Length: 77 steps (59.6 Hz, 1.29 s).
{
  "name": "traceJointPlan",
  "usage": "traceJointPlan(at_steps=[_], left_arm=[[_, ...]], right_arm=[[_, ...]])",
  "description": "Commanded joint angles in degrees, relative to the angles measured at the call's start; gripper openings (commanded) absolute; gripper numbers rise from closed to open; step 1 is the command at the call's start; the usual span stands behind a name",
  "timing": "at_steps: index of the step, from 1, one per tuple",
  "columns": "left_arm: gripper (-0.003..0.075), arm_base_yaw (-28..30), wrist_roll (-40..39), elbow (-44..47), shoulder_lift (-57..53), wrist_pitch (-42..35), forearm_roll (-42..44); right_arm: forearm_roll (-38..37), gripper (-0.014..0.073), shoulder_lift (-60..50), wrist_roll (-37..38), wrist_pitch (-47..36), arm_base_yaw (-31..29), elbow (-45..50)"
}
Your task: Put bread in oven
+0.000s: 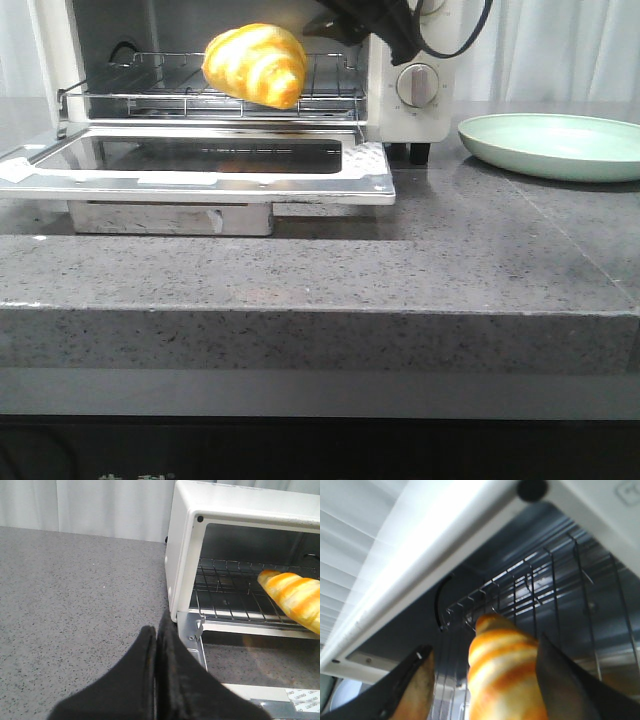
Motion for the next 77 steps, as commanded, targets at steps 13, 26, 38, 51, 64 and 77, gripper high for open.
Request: traceJointPlan(at_steps=[13, 26, 38, 51, 64, 77], left_arm=[[-0.002, 0.0, -0.6, -1.7, 0.0, -4.9, 0.1], [-0.002, 0.0, -0.6, -1.7, 0.0, -4.9, 0.1], [-0.002, 0.0, -0.6, -1.7, 0.0, -4.9, 0.1], [-0.002, 0.0, -0.6, -1.7, 0.0, -4.9, 0.1], [-0.002, 0.0, -0.6, -1.7, 0.0, -4.9, 0.1], [-0.002, 0.0, -0.6, -1.7, 0.0, -4.9, 0.1]], right_arm=[[-7.6, 0.0332, -7.2, -0.5, 5.9, 0.1, -1.9], [-15.6, 0.0136, -13.2, -0.5, 10.5, -0.1, -1.9], [-26.4, -0.0069, -18.5, -0.5, 23.0, -4.0, -1.9], [-38.4, -0.0065, -24.6, -0.7, 37.3, -14.6, -1.8], [-48.8, -0.0062, -36.1, -2.9, 37.2, -19.0, 6.4], [-49.7, -0.0063, -50.2, -2.9, 25.1, -19.0, 24.3]])
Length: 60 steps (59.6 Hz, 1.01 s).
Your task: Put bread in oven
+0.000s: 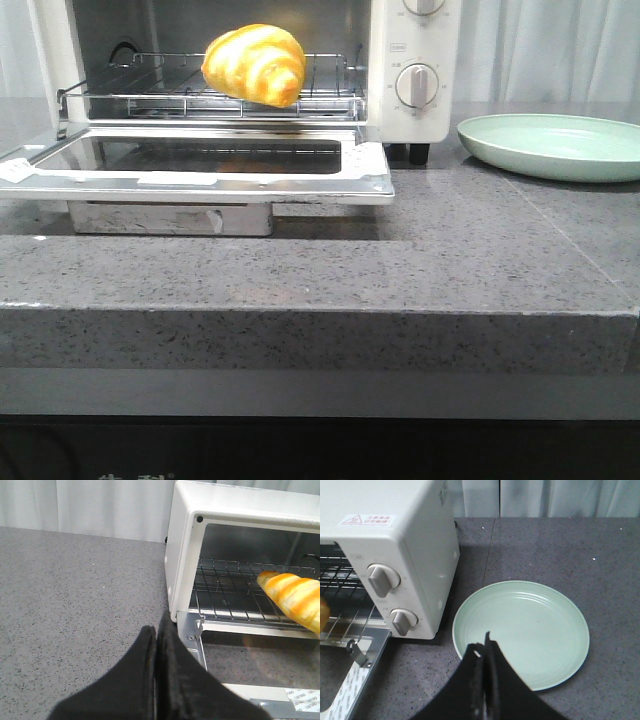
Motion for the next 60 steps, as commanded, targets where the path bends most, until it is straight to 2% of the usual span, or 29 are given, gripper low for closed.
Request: traceJointPlan(at_steps=[1, 9, 19, 29, 60], left_arm=[[-0.002, 0.0, -0.6, -1.7, 0.0, -4.9, 0.1], [-0.002, 0.0, -0.6, -1.7, 0.0, -4.9, 0.1], [-0.002, 0.0, -0.6, -1.7, 0.0, -4.9, 0.1], [-0.002, 0.0, -0.6, -1.7, 0.0, -4.9, 0.1], [-0.002, 0.0, -0.6, -1.7, 0.0, -4.9, 0.1]], right_arm=[[-1.8, -0.0063, -5.9, -0.8, -9.6, -0.2, 5.1], [-1.8, -0.0068, -14.9, -0.8, -15.1, -0.2, 15.9], [-1.8, -0.0068, -24.0, -0.8, -15.7, -0.2, 23.0], [-1.8, -0.0068, -28.5, -0.8, -15.5, -0.2, 24.4], [-1.8, -0.0068, -28.4, -0.8, -15.6, -0.2, 24.4]])
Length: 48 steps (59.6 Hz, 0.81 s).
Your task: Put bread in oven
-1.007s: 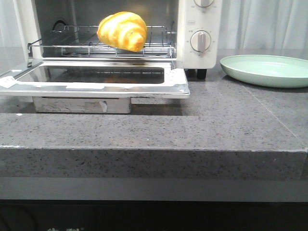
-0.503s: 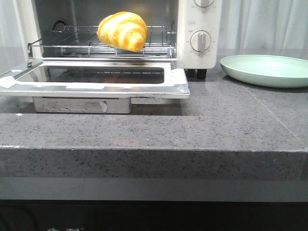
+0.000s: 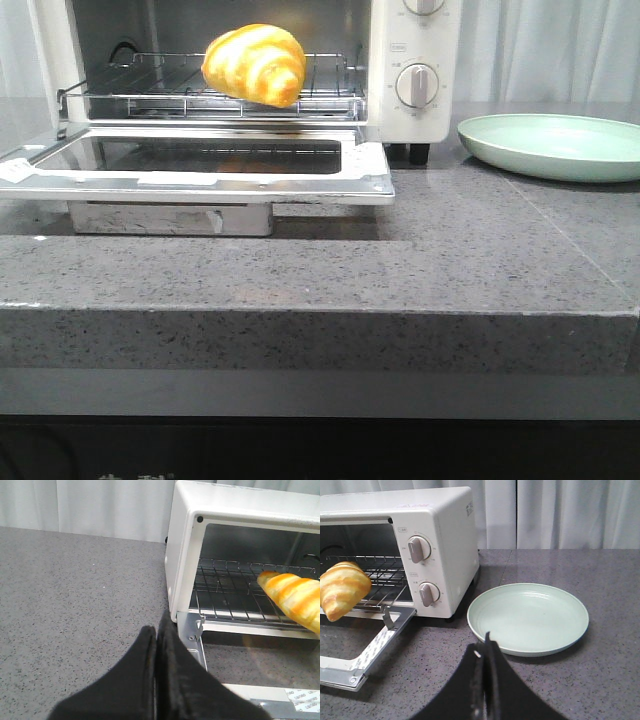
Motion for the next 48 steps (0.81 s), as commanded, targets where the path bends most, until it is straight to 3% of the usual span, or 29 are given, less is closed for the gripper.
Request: traceJointPlan(at_steps=[1, 10, 34, 48], left_arm=[[-0.002, 0.0, -0.6, -1.7, 0.0, -4.9, 0.1], [-0.002, 0.0, -0.6, 1.8, -3.9, -5.3, 1.2], [-0.002, 0.0, -0.6, 25.5, -31.9, -5.1, -0.1], [-0.002, 0.2, -0.6, 30.6, -32.2, -4.9, -2.5]], right_arm=[[-1.1, -0.0068, 0.1, -0.5, -4.8, -0.2, -1.6], [-1.1, -0.0068, 0.1, -0.5, -4.8, -0.2, -1.6], [-1.1, -0.0068, 0.1, -0.5, -4.8, -0.2, -1.6], [-1.1, -0.0068, 0.2, -0.5, -4.7, -0.2, -1.6]])
